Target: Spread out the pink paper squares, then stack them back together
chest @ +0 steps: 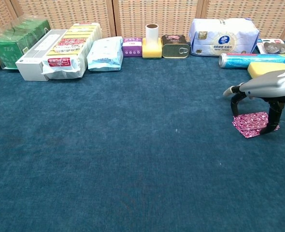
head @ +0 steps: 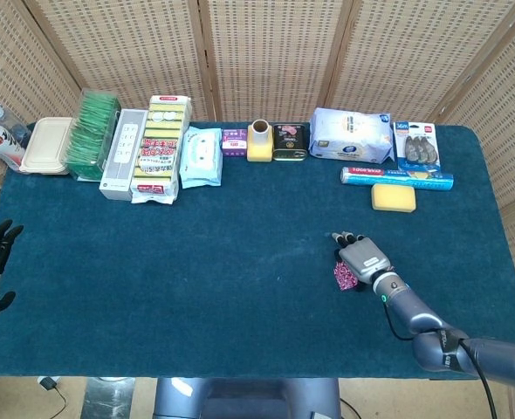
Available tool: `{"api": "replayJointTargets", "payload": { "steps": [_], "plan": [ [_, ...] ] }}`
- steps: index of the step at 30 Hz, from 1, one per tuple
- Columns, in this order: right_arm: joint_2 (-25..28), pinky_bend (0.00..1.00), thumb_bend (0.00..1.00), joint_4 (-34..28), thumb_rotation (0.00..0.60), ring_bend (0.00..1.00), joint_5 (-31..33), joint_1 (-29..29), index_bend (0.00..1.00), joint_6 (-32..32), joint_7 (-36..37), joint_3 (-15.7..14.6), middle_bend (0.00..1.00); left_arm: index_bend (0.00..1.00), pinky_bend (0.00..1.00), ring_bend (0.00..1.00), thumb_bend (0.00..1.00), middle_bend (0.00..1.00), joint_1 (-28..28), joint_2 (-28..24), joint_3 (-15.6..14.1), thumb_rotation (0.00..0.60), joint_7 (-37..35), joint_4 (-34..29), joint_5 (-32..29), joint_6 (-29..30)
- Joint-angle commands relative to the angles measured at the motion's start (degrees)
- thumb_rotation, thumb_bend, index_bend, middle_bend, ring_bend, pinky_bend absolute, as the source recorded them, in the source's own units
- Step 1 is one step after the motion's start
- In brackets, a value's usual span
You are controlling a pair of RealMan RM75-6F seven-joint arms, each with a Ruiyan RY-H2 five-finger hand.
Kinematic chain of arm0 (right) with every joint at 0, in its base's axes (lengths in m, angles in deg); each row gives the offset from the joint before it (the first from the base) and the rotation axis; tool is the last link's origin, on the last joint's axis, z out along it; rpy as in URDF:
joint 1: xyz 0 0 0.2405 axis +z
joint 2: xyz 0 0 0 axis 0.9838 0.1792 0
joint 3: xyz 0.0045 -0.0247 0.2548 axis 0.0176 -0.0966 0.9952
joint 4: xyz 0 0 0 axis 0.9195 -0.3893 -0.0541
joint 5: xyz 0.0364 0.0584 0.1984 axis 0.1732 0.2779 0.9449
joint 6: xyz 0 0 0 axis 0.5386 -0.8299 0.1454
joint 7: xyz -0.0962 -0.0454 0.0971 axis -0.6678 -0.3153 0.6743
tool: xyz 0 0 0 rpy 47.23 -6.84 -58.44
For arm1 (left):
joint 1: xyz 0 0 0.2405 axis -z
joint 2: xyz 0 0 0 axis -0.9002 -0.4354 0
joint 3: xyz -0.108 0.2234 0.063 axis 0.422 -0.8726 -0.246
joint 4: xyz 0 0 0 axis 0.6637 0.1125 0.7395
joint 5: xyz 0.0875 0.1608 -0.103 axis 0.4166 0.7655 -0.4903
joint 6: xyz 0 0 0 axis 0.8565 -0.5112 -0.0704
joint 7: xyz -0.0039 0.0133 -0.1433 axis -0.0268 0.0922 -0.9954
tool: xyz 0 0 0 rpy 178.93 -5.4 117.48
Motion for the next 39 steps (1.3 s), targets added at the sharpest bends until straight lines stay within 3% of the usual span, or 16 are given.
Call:
{"api": "replayJointTargets", "payload": {
  "steps": [1, 10, 24, 35, 39],
  "plan": [
    [0.26, 0.18, 0.24, -0.55, 0.600, 0.03, -0.30, -0.04, 0.32, 0.37, -0.08, -0.22, 0.02, 0.00, 0.08, 0.00, 0.09, 0.00, 0.00, 0.03, 0.00, 0.600, 0.08, -0.01, -0.03, -0.01],
    [0.83, 0.18, 0.24, -1.88, 0.600, 0.03, -0.76, 0.12, 0.32, 1.66, -0.20, -0.09, 0.02, 0.00, 0.08, 0.00, 0.09, 0.00, -0.02, 0.08, -0.03, 0.600, 0.28, -0.15, -0.02, 0.01],
    [-0.92, 0.17, 0.24, 0.55, 0.600, 0.03, 4.90, 1.95, 0.31, 0.99, -2.88, -1.20, 0.01, 0.00, 0.08, 0.00, 0.09, 0.00, -0.03, -0.09, 0.04, 0.600, -0.33, 0.09, 0.02, 0.00],
    [0.43, 0.17, 0.24, -2.45, 0.600, 0.03, 3.62, 1.79, 0.34, 2.57, -2.99, -1.88, 0.01, 0.00, 0.08, 0.00, 0.09, 0.00, -0.08, -0.02, -0.07, 0.600, -0.08, -0.04, 0.19, 0.05],
    [1.37, 0.17, 0.24, -3.76, 0.600, 0.02, 2.38, 1.40, 0.29, 3.24, -1.90, -1.47, 0.01, 0.00, 0.08, 0.00, 0.09, 0.00, -0.06, 0.00, -0.04, 0.600, -0.02, -0.05, 0.14, 0.04]
  ]
}}
